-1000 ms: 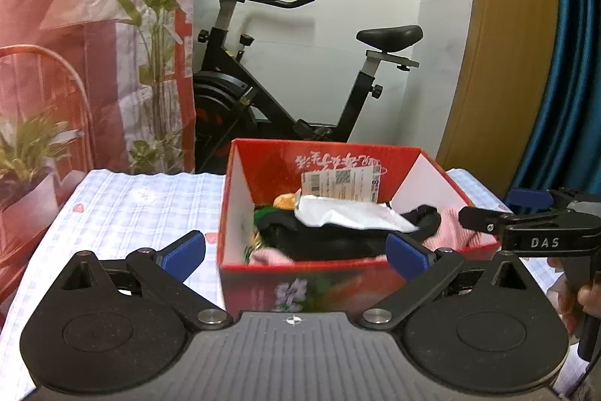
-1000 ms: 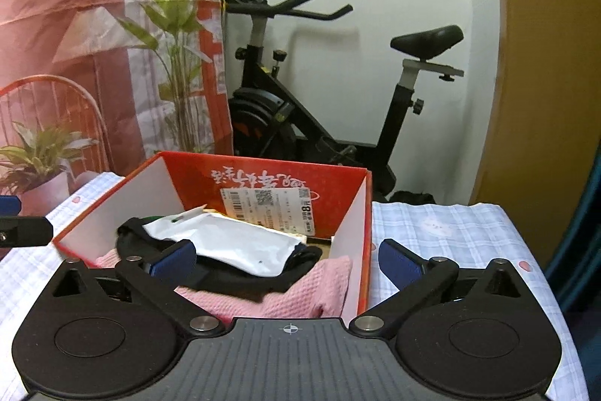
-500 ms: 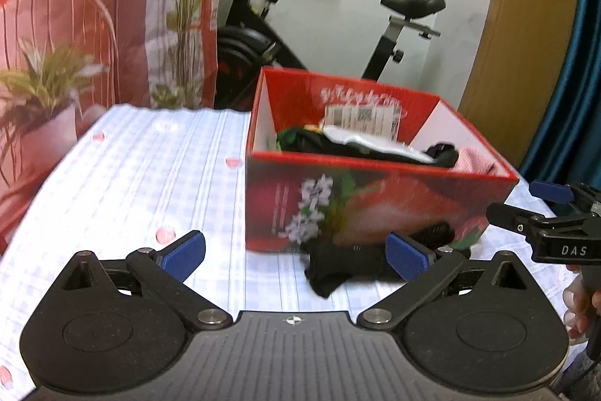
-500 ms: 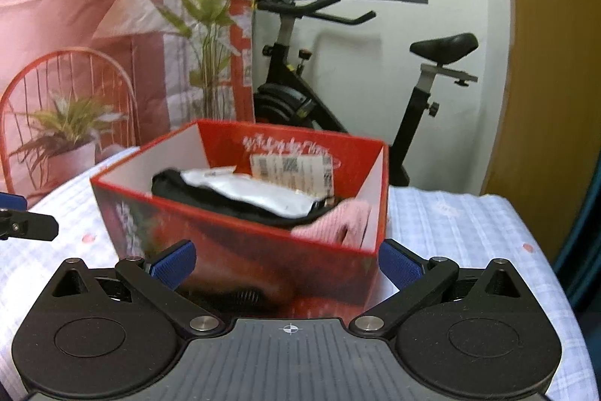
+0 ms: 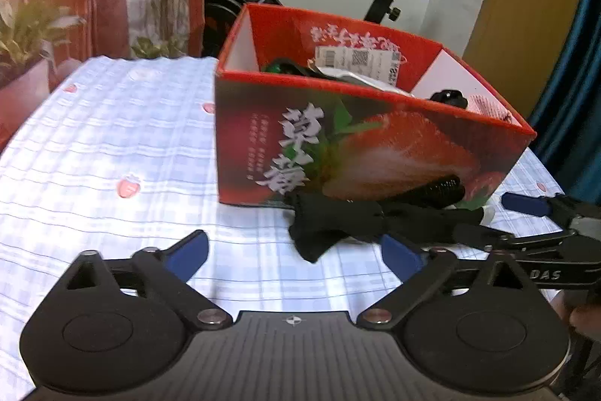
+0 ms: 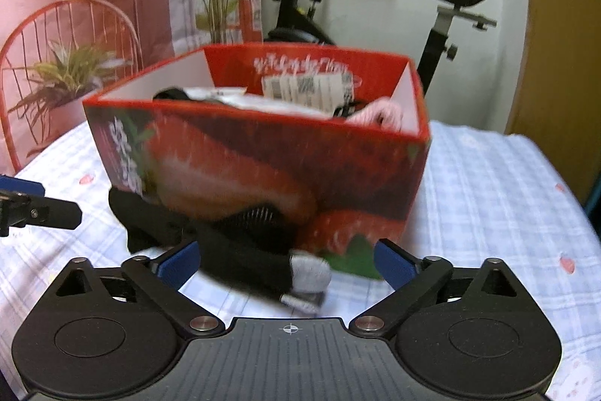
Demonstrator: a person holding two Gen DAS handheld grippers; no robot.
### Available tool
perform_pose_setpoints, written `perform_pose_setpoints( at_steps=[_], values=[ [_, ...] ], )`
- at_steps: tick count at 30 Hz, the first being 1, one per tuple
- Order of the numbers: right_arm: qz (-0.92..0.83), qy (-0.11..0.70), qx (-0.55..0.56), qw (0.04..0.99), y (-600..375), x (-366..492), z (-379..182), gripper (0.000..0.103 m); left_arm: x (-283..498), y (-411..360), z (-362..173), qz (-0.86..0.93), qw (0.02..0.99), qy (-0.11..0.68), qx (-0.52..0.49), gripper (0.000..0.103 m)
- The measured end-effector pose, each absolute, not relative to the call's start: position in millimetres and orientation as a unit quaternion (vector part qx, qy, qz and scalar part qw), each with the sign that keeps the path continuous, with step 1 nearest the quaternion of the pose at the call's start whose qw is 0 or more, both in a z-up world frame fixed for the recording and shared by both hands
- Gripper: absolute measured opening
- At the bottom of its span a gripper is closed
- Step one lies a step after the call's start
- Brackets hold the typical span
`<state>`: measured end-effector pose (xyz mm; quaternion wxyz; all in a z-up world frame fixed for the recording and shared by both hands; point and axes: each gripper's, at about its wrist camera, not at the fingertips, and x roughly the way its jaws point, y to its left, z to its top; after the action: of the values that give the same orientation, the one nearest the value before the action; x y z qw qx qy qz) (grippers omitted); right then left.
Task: Organize soft objects
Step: 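Move both grippers down to the black glove and close them on it, then lift the black glove with both grippers and drop it into the box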
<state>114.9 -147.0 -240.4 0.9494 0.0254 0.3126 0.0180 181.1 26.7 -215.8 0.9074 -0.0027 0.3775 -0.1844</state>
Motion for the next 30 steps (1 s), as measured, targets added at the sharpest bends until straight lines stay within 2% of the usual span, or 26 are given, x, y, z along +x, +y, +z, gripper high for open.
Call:
perform_pose_setpoints(
  at_steps=[3,8,10,12,14,16,17,18,19,24,26,30],
  values=[
    [0.02,0.325,0.03,0.945,-146,119,-251,0.086,187,21,-225,-0.201,0.9,0.387,-0.013,0.079],
    [0.02,0.335,0.033,0.942,-146,127,-260,0.079,201,9,-238,-0.208,0.896,0.392,-0.027,0.073],
    [0.02,0.335,0.036,0.941,-146,130,-262,0.078,207,8,-243,-0.207,0.895,0.393,-0.038,0.067],
    [0.022,0.339,0.037,0.94,-146,135,-264,0.076,213,7,-247,-0.207,0.892,0.398,-0.048,0.05],
    [0.023,0.345,0.036,0.938,-145,139,-268,0.071,216,5,-249,-0.207,0.891,0.4,-0.05,0.041],
    [0.027,0.353,0.037,0.935,-144,142,-271,0.067,216,4,-250,-0.209,0.893,0.396,-0.045,0.028],
    [0.03,0.355,0.038,0.934,-143,143,-272,0.063,216,4,-251,-0.209,0.892,0.398,-0.044,0.015],
    [0.032,0.356,0.039,0.933,-142,145,-273,0.058,217,4,-251,-0.205,0.892,0.4,-0.043,0.01],
    [0.035,0.358,0.039,0.932,-141,145,-273,0.054,217,5,-252,-0.204,0.892,0.401,-0.045,0.01],
    [0.059,0.36,0.042,0.93,-138,141,-273,0.02,214,9,-250,-0.213,0.891,0.397,-0.05,0.008],
    [0.065,0.357,0.042,0.931,-136,138,-270,0.013,210,8,-245,-0.218,0.893,0.392,-0.05,0.008],
    [0.071,0.347,0.05,0.934,-138,130,-261,0.011,198,9,-230,-0.227,0.898,0.373,-0.042,0.008]
  ],
)
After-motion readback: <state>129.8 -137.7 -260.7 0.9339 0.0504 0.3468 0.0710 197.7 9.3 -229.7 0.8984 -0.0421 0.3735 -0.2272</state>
